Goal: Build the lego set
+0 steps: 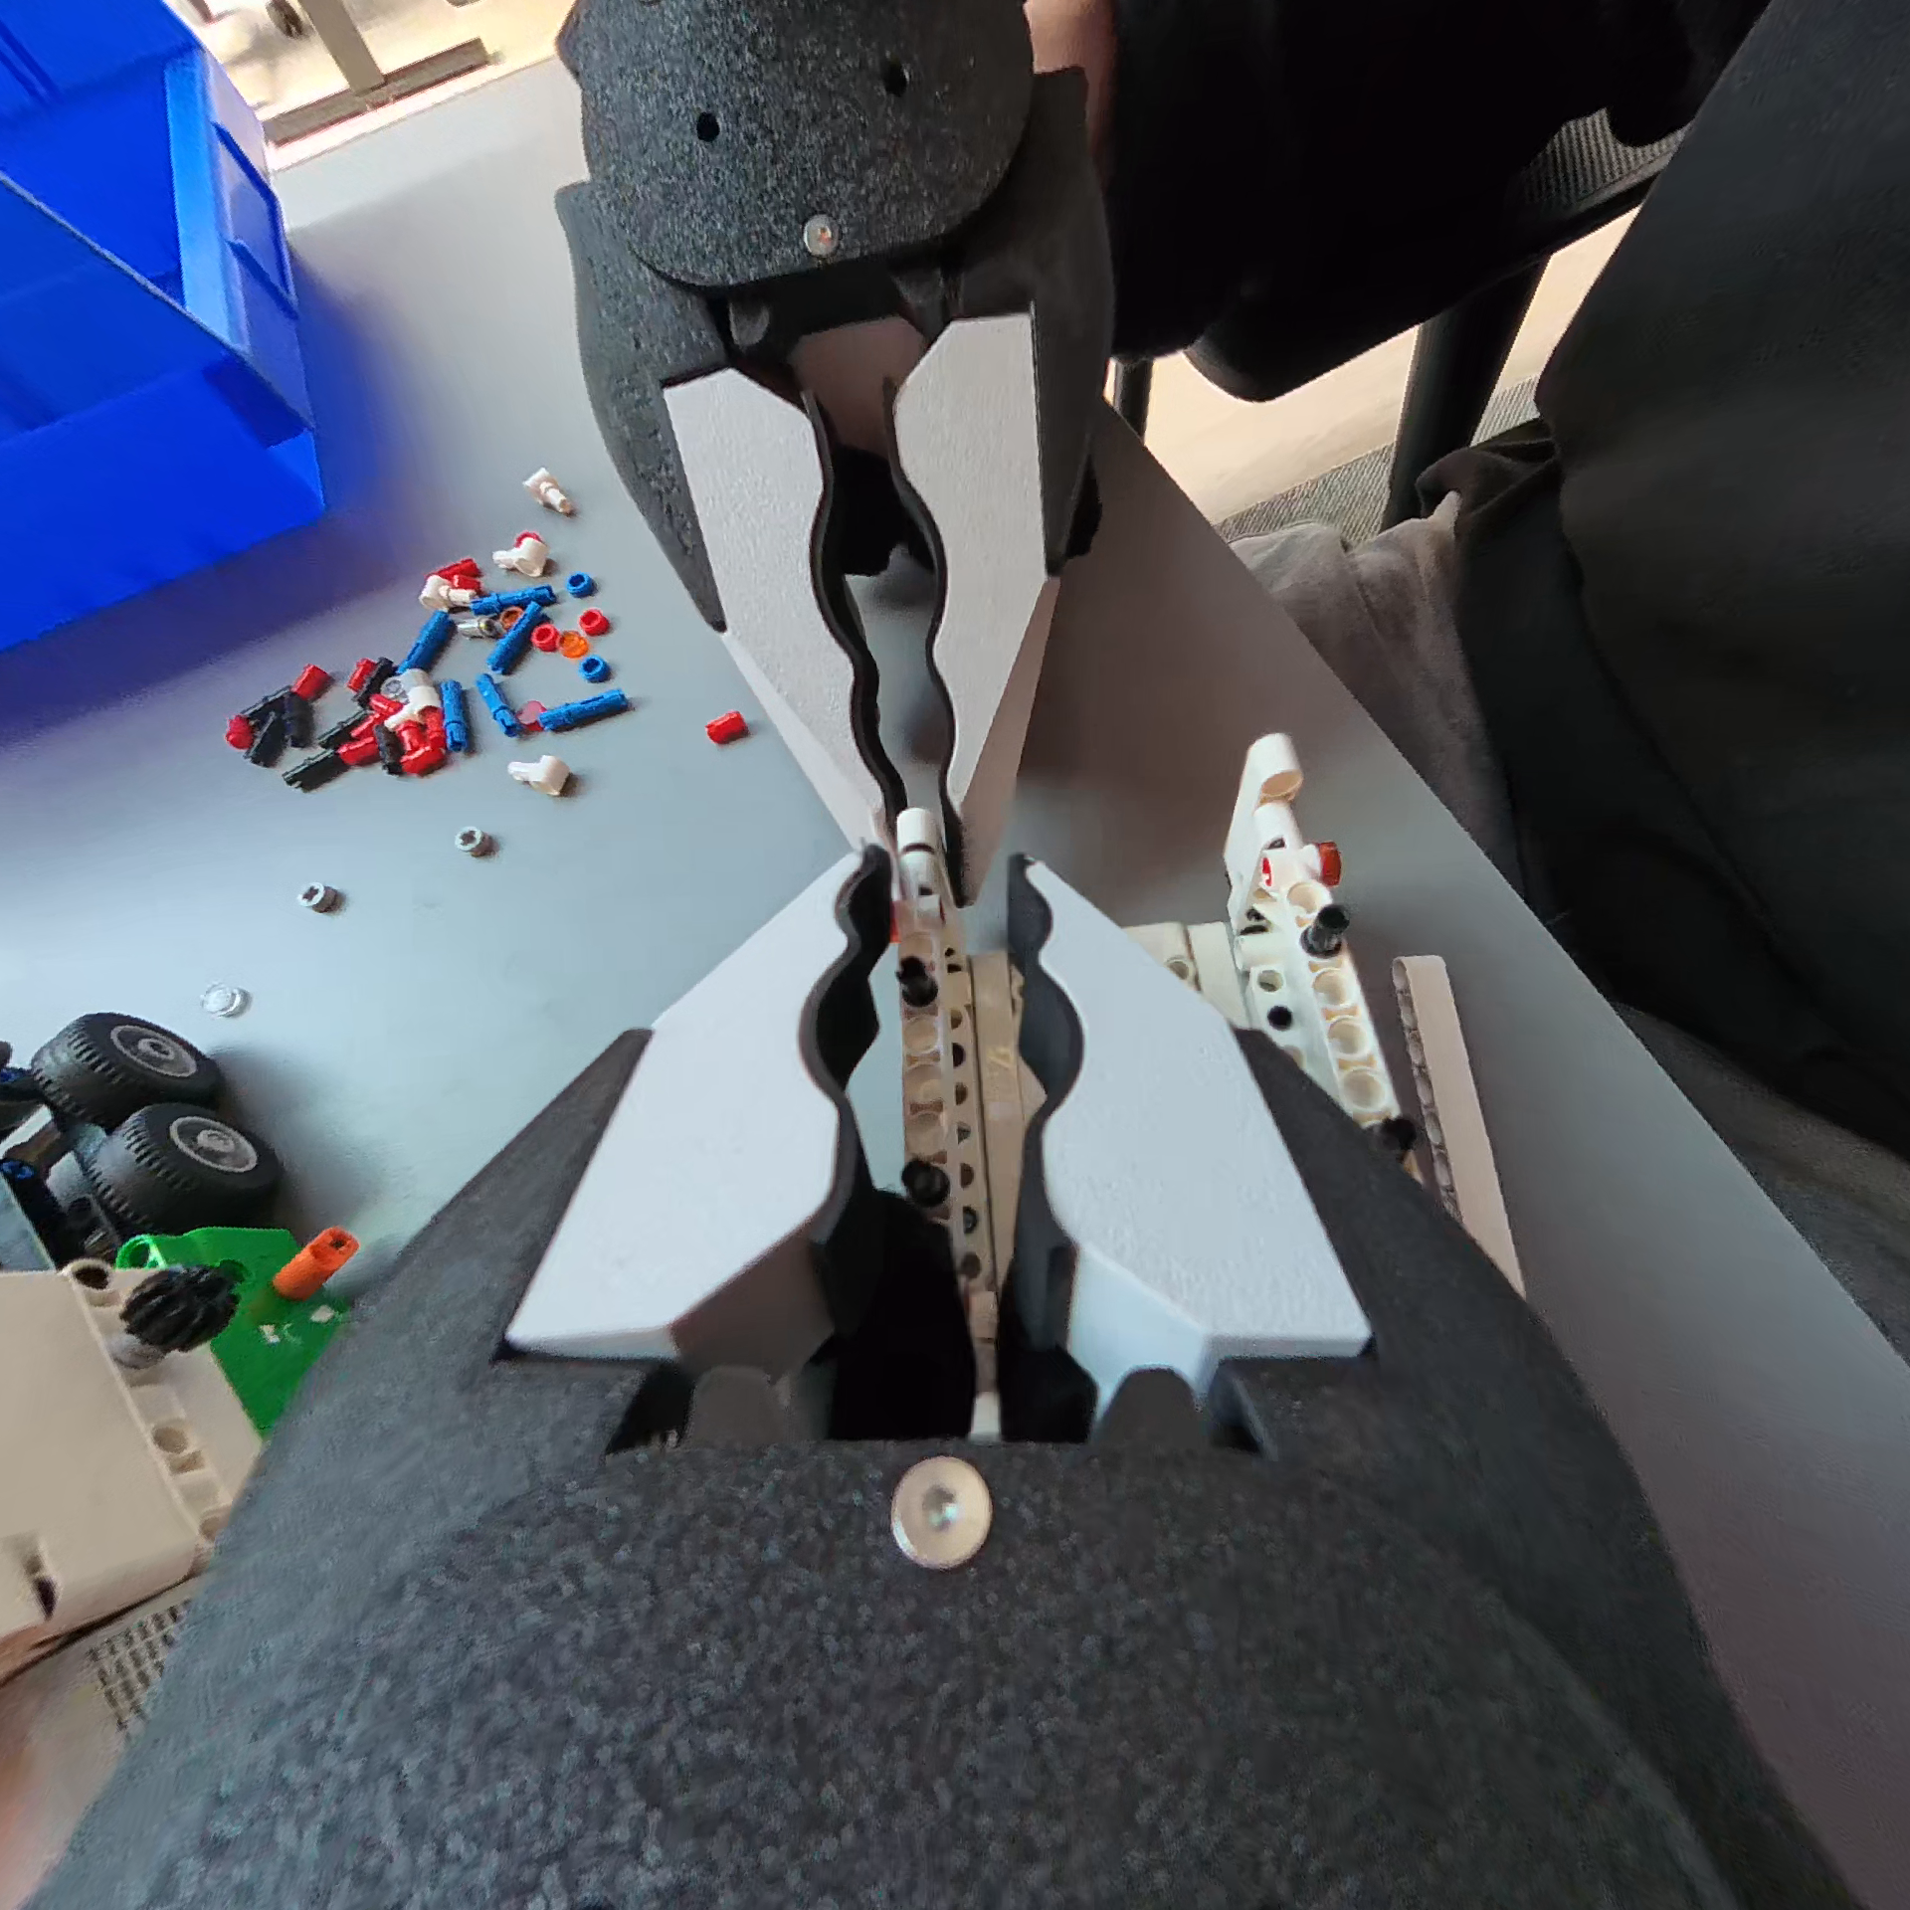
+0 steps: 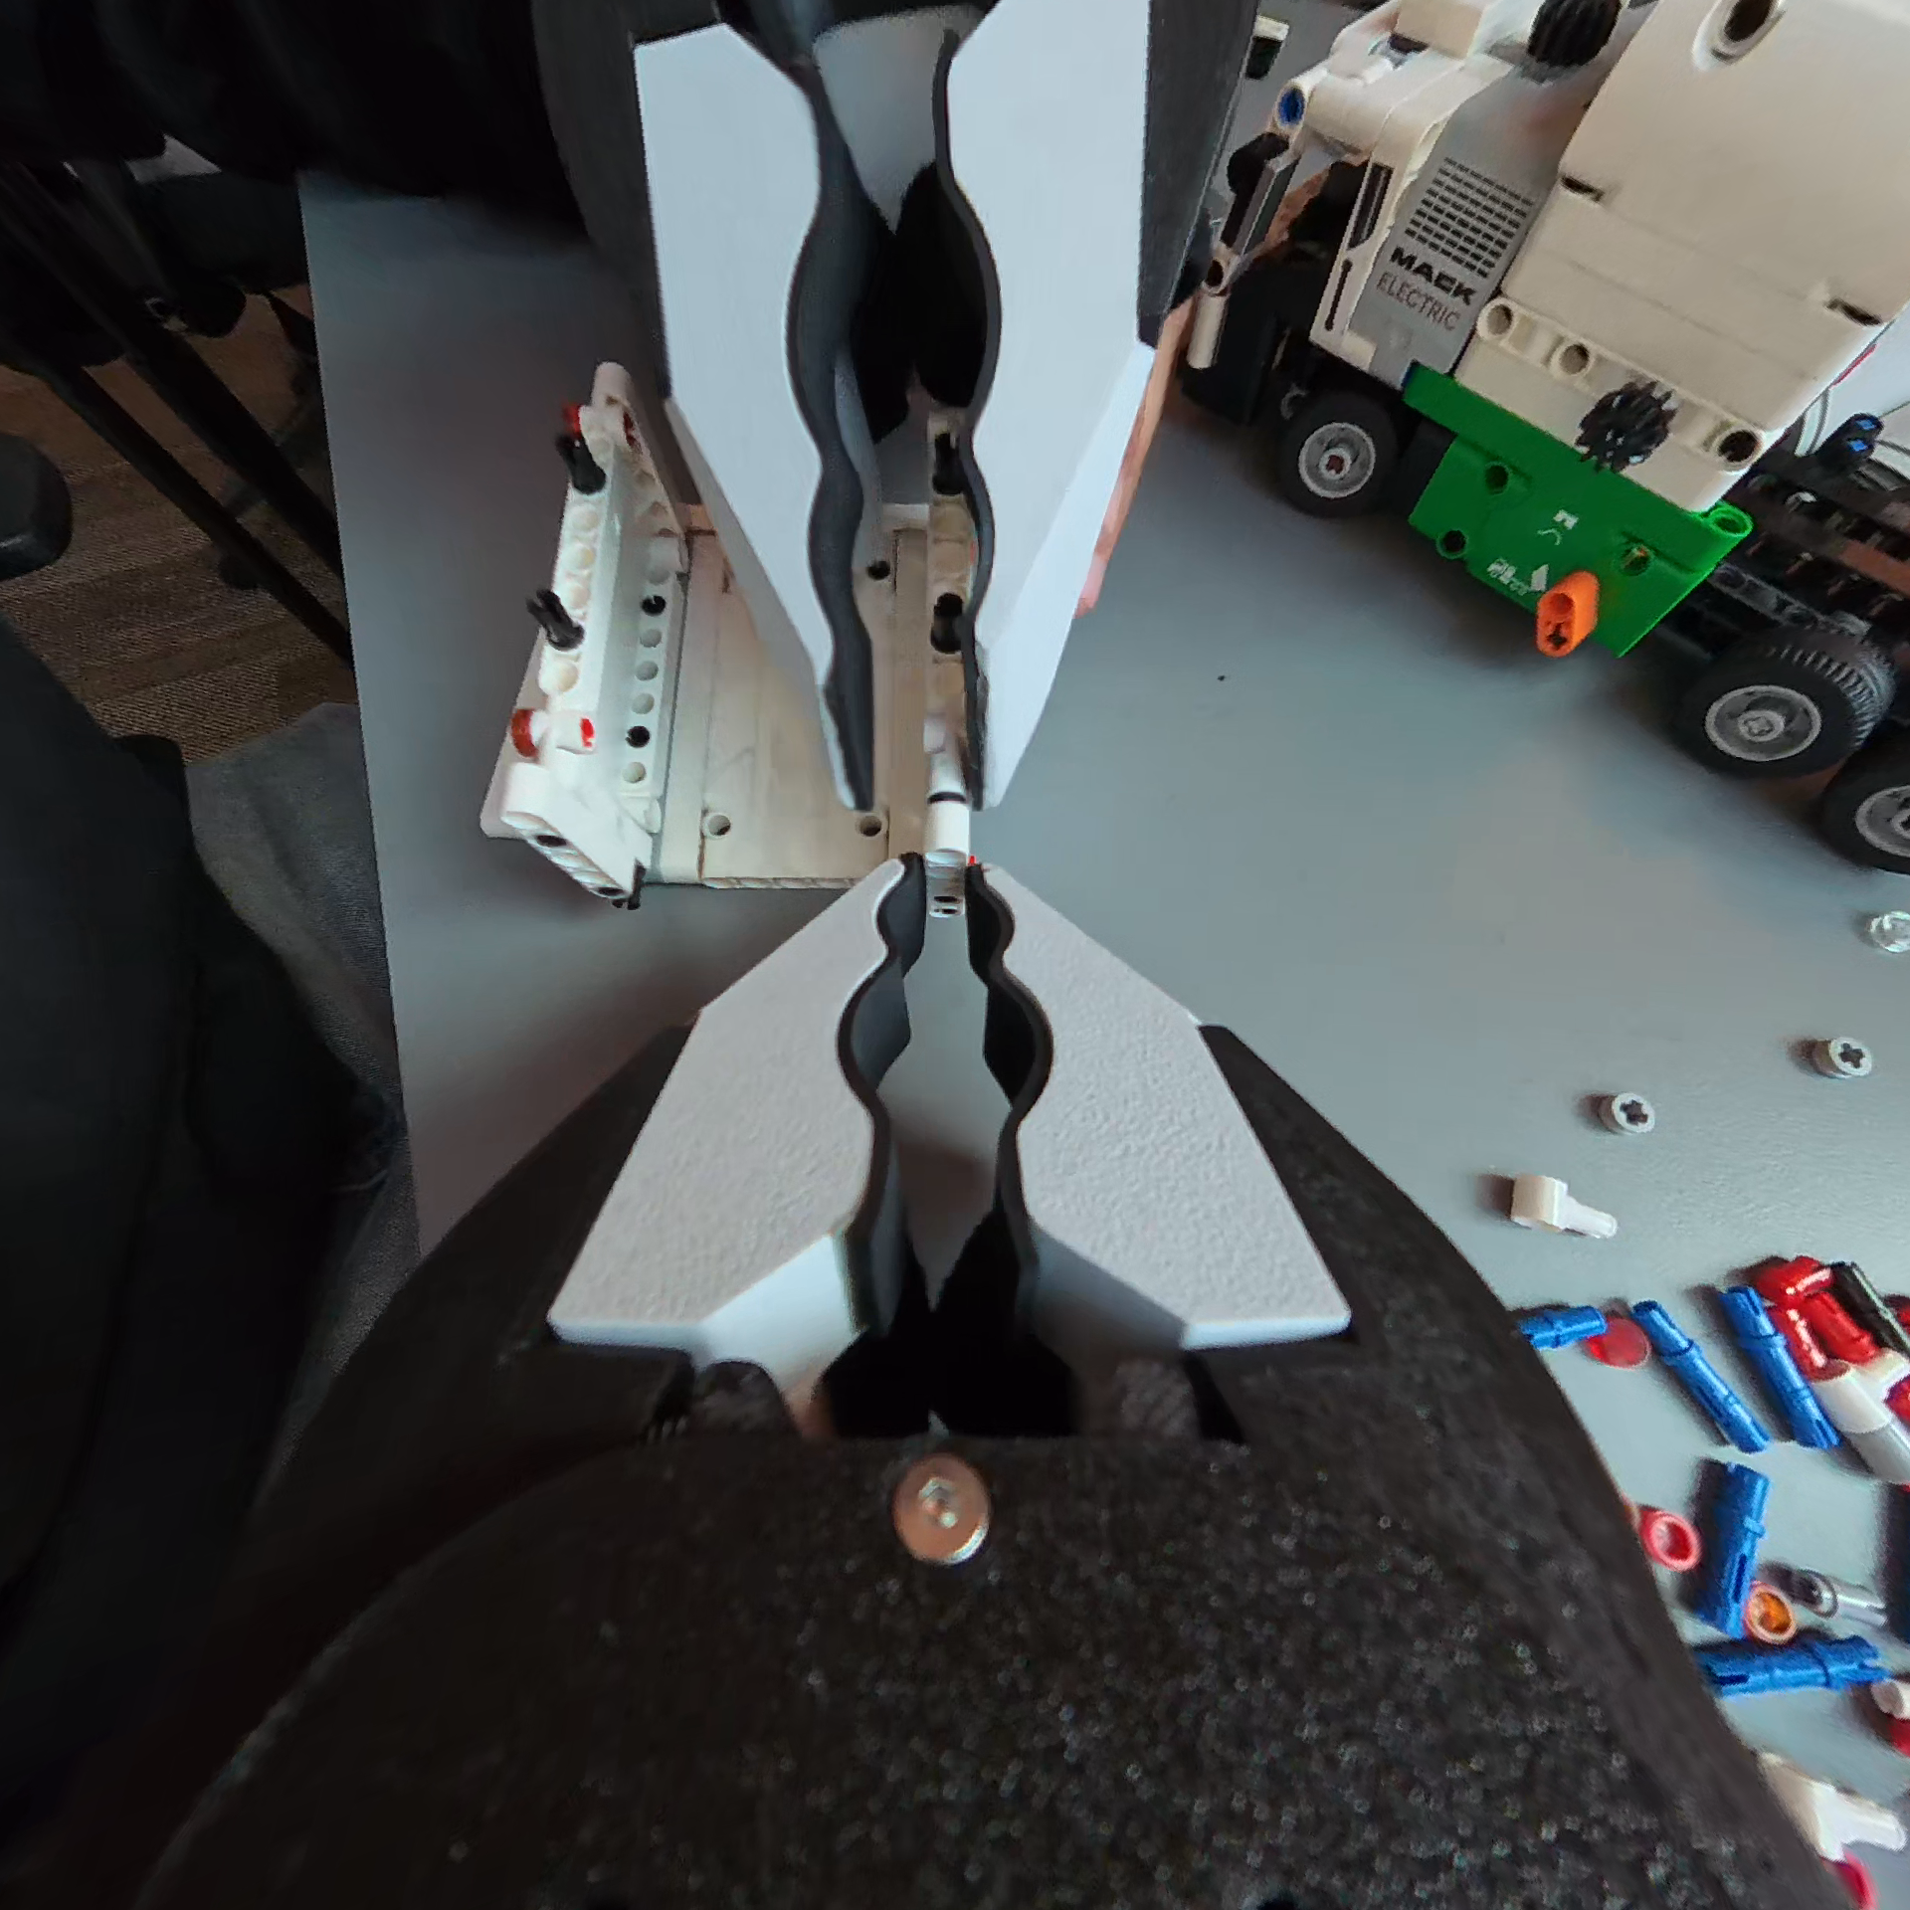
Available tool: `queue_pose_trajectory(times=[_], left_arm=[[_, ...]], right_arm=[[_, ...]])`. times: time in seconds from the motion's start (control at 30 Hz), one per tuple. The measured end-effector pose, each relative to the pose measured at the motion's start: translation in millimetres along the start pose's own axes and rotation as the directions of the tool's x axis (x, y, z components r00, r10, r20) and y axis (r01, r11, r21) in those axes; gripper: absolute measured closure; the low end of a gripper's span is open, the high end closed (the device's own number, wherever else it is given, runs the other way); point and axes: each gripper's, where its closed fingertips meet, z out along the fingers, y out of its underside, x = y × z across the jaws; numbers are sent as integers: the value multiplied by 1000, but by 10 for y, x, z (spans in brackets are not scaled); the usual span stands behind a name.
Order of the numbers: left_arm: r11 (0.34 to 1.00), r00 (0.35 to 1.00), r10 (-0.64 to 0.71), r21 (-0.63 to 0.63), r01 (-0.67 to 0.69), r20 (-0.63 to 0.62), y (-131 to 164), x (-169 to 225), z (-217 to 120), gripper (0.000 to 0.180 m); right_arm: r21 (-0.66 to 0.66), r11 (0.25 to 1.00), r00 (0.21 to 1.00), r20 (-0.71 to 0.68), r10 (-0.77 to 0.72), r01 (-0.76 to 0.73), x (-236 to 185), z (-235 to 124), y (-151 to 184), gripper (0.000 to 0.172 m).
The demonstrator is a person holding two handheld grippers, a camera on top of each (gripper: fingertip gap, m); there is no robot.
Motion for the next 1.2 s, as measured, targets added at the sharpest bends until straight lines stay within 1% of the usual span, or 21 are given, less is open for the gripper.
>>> queue_pose_trajectory(times=[0.03,0.1,0.17,0.23,0.27,0.33,0.4,0.43,0.47,0.53,0.6,0.67,0.77,0.87,0.93,1.03,1.1,1.13,1.2], left_arm=[[1000,1000,6,-21,-6,-1,12,4,1,156],[998,1000,28,-58,-27,8,18,-4,-20,157],[996,999,39,-74,-38,10,1,-16,-65,159],[995,998,37,-98,-33,43,15,-89,-113,141],[994,998,38,-106,-31,57,27,-123,-138,141],[997,999,7,-76,-4,35,4,-106,-151,137],[992,1000,-28,-125,27,-9,117,-50,-93,134],[987,999,-43,-157,39,-24,191,-31,-56,135],[987,997,-62,-154,55,-41,204,-8,-33,142],[991,996,-80,-112,74,-49,151,-17,-26,156],[995,996,-70,-79,65,-54,103,-22,-41,171],[996,996,-71,-49,68,-55,70,-21,-47,173],[994,991,-109,-39,106,-80,69,-22,-60,173],[994,991,-111,-21,109,-78,58,-36,-72,174],[993,990,-115,-21,114,-85,55,-24,-65,174],[994,991,-106,-23,105,-87,60,-13,-65,174],[996,993,-80,-38,77,-84,74,8,-52,173],[997,995,-66,-36,63,-75,73,0,-54,173],[997,993,-80,-14,79,-84,66,-10,-75,174]], right_arm=[[2,1000,1000,-5,-5,5,9,3,-2,166],[9,1000,1000,-6,0,0,15,3,-17,166],[44,999,1000,2,2,-2,4,-18,-69,166],[42,999,1000,3,-5,5,0,-30,-69,166],[30,999,1000,-4,-13,13,4,-29,-49,166],[49,999,1000,-3,-8,8,-2,-29,-76,166],[73,997,1000,0,-5,5,-11,-38,-123,166],[90,996,1000,-4,-10,11,-9,-52,-155,166],[109,994,1000,-5,-15,15,-14,-68,-191,166],[125,992,999,-16,-29,31,-18,-81,-223,166],[145,989,999,-19,-28,31,-25,-93,-266,166],[155,987,999,-24,-26,29,-17,-102,-284,166],[186,982,999,-28,-19,24,-8,-107,-296,166],[139,990,999,-44,-28,34,22,-70,-211,159],[162,986,998,-50,-38,45,18,-78,-251,161],[147,986,996,-51,-67,74,-6,-71,-244,166],[102,992,997,-30,-68,70,-36,-60,-207,166],[99,991,996,-44,-83,87,-23,-69,-209,166],[104,992,997,-36,-65,69,-17,-105,-220,166]])
